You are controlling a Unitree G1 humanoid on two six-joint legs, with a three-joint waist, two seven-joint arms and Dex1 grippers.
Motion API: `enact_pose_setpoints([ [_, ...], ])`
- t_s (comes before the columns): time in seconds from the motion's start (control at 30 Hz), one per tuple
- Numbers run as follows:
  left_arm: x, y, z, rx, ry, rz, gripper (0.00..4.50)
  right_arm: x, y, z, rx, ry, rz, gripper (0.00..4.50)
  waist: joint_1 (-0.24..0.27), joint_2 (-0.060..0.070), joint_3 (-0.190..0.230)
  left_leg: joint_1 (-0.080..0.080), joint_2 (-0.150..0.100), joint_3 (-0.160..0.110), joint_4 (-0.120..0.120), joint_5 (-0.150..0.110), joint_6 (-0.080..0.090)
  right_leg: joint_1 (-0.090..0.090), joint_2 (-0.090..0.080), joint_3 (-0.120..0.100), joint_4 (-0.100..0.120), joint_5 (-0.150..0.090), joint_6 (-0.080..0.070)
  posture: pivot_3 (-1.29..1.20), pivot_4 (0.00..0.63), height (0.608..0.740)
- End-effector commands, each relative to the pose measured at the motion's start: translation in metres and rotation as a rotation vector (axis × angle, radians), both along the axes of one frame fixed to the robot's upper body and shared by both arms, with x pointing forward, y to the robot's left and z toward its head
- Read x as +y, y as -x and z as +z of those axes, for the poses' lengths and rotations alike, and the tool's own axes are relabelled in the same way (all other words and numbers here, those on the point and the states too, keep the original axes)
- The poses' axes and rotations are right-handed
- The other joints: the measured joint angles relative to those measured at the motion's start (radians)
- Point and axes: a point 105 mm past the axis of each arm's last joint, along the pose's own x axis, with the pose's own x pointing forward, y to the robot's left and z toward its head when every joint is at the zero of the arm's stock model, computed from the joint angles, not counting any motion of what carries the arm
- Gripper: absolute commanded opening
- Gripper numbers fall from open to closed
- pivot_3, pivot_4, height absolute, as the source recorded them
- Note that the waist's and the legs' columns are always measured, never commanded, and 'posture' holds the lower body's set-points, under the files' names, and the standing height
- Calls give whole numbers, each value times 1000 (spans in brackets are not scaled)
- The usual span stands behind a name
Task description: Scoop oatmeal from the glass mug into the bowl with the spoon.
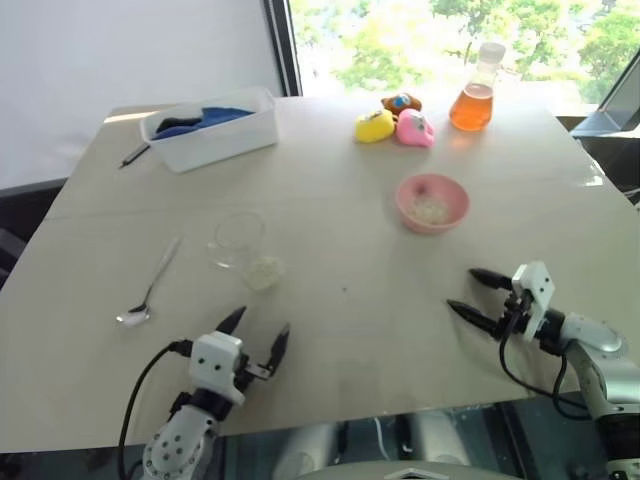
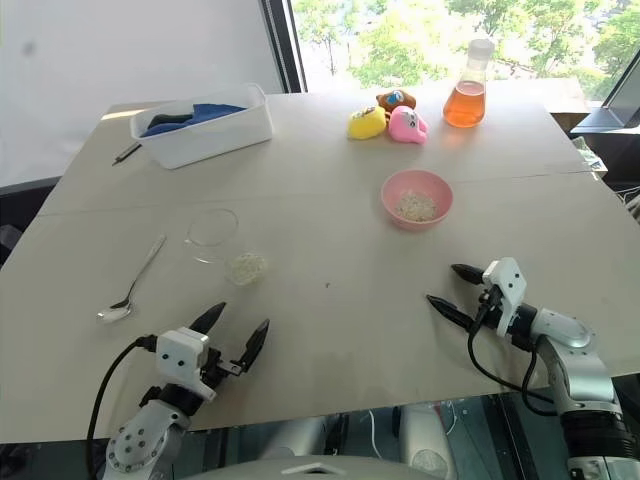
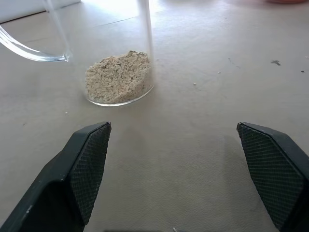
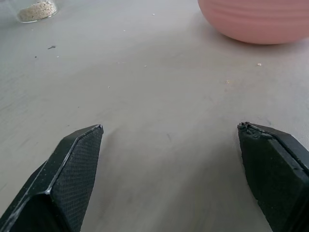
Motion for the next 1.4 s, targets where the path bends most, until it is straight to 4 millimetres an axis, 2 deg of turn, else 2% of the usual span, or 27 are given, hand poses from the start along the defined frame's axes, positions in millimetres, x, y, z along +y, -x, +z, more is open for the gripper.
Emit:
enact_pose_setpoints([
  [0.03, 19, 5, 0, 7, -10, 60, 4423, 20, 9, 3, -10, 47, 125, 4500, -1, 0, 0, 0, 0, 0, 0, 0, 0, 0, 0, 0, 0, 0, 0, 0, 150, 740],
  [0.17, 39, 8, 11, 1, -5, 97, 4423, 40, 15, 13, -15, 51, 227, 4500, -1, -1, 2, -1, 2, 0, 0, 0, 0, -2, 2, -1, 0, 0, 0, 0, 150, 740],
  [0.23, 60, 9, 12, 71, 12, 189, 4423, 56, 20, 29, -15, 5, 299, 4500, 0, -1, 3, -2, 2, 0, 0, 0, 0, -2, 1, -1, 0, 0, 0, 0, 150, 740],
  [0.3, 80, 5, 26, 46, 13, 256, 4423, 73, 27, 47, -5, -62, 378, 4500, 0, -2, 5, -3, 2, -1, 0, 0, 0, -2, 1, -2, -1, -1, 1, 0, 150, 740],
  [0.4, 99, -3, 49, -16, -27, 289, 4423, 93, 38, 67, -11, -73, 491, 4500, 1, -3, 7, -3, 2, -3, 0, 0, 0, -2, 2, -3, -1, -1, 1, 0, 150, 740],
  [0.57, 121, -19, 81, -76, -36, 317, 4423, 111, 48, 88, -46, -56, 582, 4500, 3, -4, 7, -5, 2, -3, 0, 2, -3, -2, 1, -7, -3, 2, -3, 0, 150, 740],
  [0.67, 135, -23, 84, -38, -15, 346, 4423, 118, 53, 96, -67, -51, 613, 4500, 2, -5, 7, -5, 2, -3, -1, 2, -4, -2, 1, -8, -5, 2, -3, 0, 150, 740],
  [0.87, 156, -29, 70, 68, -52, 383, 4423, 125, 61, 99, -70, -41, 633, 4500, 0, -5, 7, -5, 2, -3, -3, 2, -5, -3, 2, -7, -6, 2, -3, 0, 150, 740],
  [1.0, 160, -37, 62, 120, -50, 392, 4423, 127, 58, 98, -74, -40, 617, 4500, 3, -6, 7, -5, 2, -3, -3, 2, -5, -3, 1, -7, -7, 2, -3, 0, 150, 740],
  [1.13, 172, -42, 44, 214, 10, 426, 4423, 126, 53, 100, -92, -64, 580, 4500, 1, -6, 7, -5, 2, -4, -3, 2, -5, -3, 1, -7, -6, 2, -3, 0, 150, 740],
  [1.3, 160, -43, 12, 395, 56, 306, 4423, 126, 53, 96, -91, -58, 580, 4500, 1, -6, 7, -5, 1, -3, -3, 2, -5, -3, 1, -7, -5, 2, -3, 0, 150, 740],
  [1.4, 168, -40, 6, 459, 59, 323, 4423, 124, 51, 96, -99, -54, 564, 4500, 1, -3, 5, -4, 1, -3, -3, 2, -5, -3, 1, -7, -5, 2, -3, 0, 150, 740],
])
